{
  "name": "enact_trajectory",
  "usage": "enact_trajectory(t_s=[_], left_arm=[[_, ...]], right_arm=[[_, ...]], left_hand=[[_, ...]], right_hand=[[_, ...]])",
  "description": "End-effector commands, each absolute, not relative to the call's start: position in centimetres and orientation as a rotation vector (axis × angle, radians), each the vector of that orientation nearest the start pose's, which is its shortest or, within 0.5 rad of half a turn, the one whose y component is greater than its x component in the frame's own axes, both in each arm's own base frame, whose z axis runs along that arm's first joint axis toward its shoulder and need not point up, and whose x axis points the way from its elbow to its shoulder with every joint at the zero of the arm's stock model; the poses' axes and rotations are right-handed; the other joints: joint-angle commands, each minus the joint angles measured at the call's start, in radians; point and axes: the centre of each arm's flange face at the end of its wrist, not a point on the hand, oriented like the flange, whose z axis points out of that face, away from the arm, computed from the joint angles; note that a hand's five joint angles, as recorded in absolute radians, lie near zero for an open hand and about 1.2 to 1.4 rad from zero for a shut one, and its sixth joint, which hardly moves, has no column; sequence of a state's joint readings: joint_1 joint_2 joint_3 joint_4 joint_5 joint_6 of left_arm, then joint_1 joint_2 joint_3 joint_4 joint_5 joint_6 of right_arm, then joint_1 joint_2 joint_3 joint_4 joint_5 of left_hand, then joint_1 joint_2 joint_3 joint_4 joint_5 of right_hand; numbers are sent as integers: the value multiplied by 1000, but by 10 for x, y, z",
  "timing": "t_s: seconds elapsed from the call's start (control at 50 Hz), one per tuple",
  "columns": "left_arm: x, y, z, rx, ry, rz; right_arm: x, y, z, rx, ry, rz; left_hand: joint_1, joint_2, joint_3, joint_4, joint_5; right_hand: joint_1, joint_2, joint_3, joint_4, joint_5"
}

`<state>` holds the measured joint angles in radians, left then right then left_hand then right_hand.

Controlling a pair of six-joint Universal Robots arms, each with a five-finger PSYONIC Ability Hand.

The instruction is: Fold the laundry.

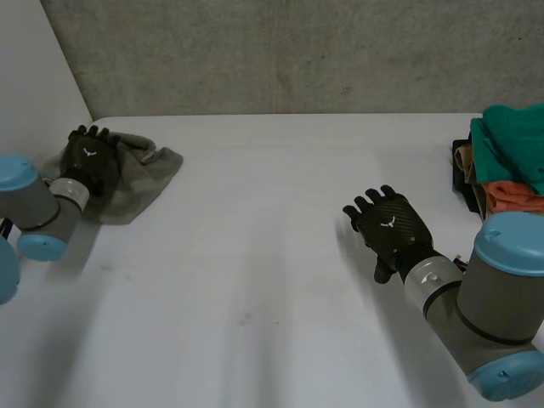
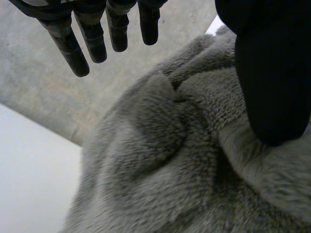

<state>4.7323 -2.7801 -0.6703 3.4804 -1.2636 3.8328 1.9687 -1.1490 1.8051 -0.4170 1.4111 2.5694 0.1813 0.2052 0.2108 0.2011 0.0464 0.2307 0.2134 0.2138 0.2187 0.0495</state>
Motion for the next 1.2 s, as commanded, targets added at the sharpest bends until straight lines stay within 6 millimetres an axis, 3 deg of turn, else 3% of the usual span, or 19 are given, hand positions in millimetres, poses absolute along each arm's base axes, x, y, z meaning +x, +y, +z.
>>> enact_trajectory(t_s=[0.02,0.06,0.08,0.1,0.2,0.3,0.36,0.38,0.44,0.46,0.52,0.58,0.64,0.82,0.86,0.9,1.02,1.1,1.2], left_arm=[[-161,-532,73,1051,1723,-2104],[-163,-532,73,1059,1715,-2114],[-164,-533,75,1052,1705,-2122],[-166,-533,77,1048,1693,-2130],[-183,-532,93,971,1633,-2163],[-208,-510,186,749,1624,-2351],[-223,-490,224,684,1652,-2499],[-236,-472,251,646,1666,-2608],[-259,-438,286,631,1697,-2751],[-275,-412,302,643,1723,-2829],[-301,-364,318,701,1786,-2923],[-318,-330,316,779,1852,-2933],[-341,-288,290,922,2008,-2874],[-382,-172,173,1422,2554,-2354],[-386,-162,169,1462,2564,-2336],[-387,-159,168,1473,2560,-2326],[-361,-196,204,1167,2457,-2449],[-310,-243,228,877,2347,-2464],[-261,-281,241,738,2190,-2402]], right_arm=[[265,-256,133,-1281,2110,-1914],[265,-256,133,-1281,2110,-1914],[265,-256,133,-1281,2108,-1916],[265,-257,133,-1280,2110,-1917],[265,-257,133,-1279,2112,-1917],[264,-257,134,-1279,2112,-1917],[264,-256,136,-1277,2108,-1923],[264,-256,136,-1277,2108,-1923],[264,-256,137,-1273,2109,-1931],[262,-256,137,-1270,2117,-1932],[258,-260,138,-1250,2144,-1950],[247,-269,148,-1189,2183,-2009],[236,-280,157,-1121,2219,-2065],[209,-303,172,-980,2297,-2170],[206,-305,172,-971,2306,-2171],[207,-305,172,-971,2304,-2173],[208,-302,173,-981,2304,-2160],[211,-291,186,-1004,2299,-2136],[227,-257,196,-1115,2319,-1943]], left_hand=[[190,166,160,170,150],[439,415,409,419,399],[961,937,931,941,921],[1212,1189,1183,1193,1173],[1215,1191,1185,1195,1175],[1215,1191,1185,1195,1175],[1215,1191,1185,1195,1175],[1215,1191,1185,1195,1175],[1215,1191,1185,1195,1175],[1215,1191,1185,1195,1175],[1215,1191,1185,1195,1175],[1215,1191,1185,1195,1175],[1215,1191,1185,1195,1175],[1215,1191,1185,1195,1175],[754,731,725,735,715],[153,129,123,133,113],[50,26,20,30,10],[56,32,26,36,16],[59,35,29,39,19]], right_hand=[[-56,-39,-39,-44,-49],[-56,-39,-39,-44,-49],[-56,-39,-39,-44,-49],[-56,-39,-39,-44,-49],[-56,-39,-39,-44,-49],[-56,-39,-39,-44,-49],[-56,-39,-39,-44,-49],[-56,-39,-39,-44,-49],[-56,-39,-39,-44,-49],[-56,-39,-39,-44,-49],[-56,-39,-39,-44,-49],[-56,-39,-39,-44,-49],[-56,-39,-39,-44,-49],[-56,-39,-39,-44,-49],[-56,-39,-39,-44,-49],[-56,-39,-39,-44,-49],[-56,-39,-39,-44,-49],[-56,-39,-39,-44,-49],[-56,-39,-39,-44,-49]])
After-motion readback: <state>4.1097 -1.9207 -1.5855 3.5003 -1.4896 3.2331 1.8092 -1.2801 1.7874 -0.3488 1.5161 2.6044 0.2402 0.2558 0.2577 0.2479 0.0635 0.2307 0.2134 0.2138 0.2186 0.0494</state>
